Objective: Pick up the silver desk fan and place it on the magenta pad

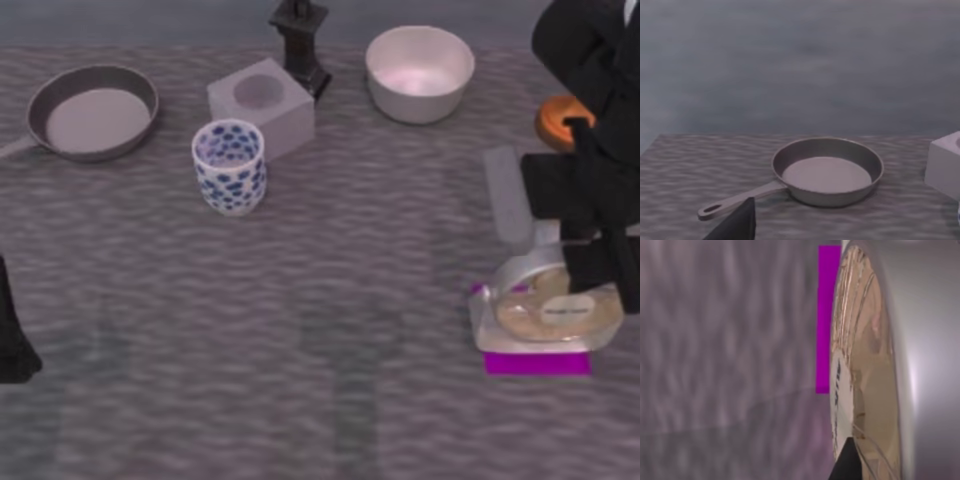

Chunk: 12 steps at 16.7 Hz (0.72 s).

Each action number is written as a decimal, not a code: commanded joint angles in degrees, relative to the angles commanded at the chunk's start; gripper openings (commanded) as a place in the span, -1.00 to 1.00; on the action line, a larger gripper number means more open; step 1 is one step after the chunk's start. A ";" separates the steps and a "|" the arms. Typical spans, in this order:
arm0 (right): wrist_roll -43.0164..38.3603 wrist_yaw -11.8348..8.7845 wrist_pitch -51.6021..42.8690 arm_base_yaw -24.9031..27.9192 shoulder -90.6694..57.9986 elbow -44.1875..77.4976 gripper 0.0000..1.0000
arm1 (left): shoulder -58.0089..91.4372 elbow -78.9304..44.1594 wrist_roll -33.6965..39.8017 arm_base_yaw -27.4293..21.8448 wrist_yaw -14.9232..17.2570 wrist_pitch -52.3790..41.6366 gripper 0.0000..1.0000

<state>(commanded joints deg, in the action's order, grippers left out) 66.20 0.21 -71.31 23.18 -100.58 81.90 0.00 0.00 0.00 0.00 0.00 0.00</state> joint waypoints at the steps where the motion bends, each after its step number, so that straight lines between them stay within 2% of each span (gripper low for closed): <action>1: 0.00 0.00 0.00 0.00 0.00 0.00 -1.00 | 0.00 0.00 0.00 0.00 0.00 0.00 1.00; 3: 0.00 0.00 0.00 0.00 0.00 0.00 -1.00 | 0.00 0.00 0.00 0.00 0.00 0.00 1.00; 12: 0.00 0.00 0.00 0.00 0.00 0.00 0.36 | 0.00 0.00 0.00 0.00 0.00 0.00 1.00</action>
<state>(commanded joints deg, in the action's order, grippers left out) 66.20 0.21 -71.31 23.18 -100.58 81.90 0.00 0.00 0.00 0.00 0.00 0.00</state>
